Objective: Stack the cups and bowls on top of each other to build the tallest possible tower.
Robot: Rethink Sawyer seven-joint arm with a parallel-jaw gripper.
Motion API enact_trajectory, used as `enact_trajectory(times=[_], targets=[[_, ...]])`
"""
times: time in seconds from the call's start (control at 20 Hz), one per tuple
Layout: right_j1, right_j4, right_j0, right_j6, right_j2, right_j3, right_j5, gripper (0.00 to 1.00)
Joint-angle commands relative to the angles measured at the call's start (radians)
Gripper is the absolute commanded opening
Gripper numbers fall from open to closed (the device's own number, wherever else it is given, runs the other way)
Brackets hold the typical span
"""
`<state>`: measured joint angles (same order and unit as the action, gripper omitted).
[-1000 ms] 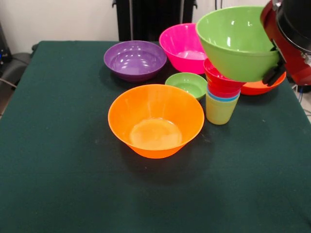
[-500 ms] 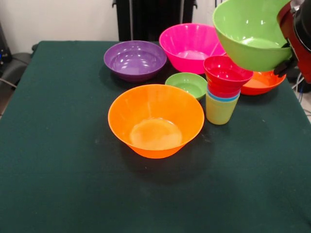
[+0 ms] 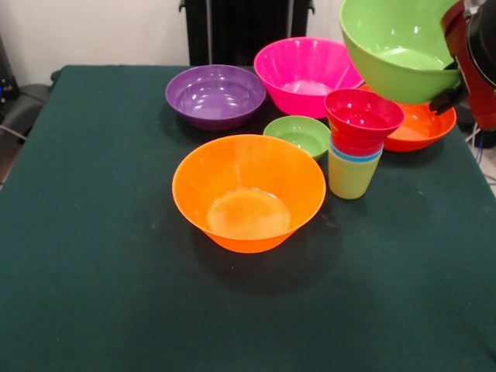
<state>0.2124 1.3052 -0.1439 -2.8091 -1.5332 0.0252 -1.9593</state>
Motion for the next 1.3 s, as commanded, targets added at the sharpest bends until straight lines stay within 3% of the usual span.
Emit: enact_trajectory(times=[0.05,0.45,1.3], targets=[[-0.014,-0.027,-0.026,-0.043,-0.069,0.051,-0.056,0.0],[-0.018,-0.155,0.008,0.014,0.015,0.103,0.008,0.0],[-0.036,-0.315,0.091,0.054,0.178,0.236,0.103,0.0]])
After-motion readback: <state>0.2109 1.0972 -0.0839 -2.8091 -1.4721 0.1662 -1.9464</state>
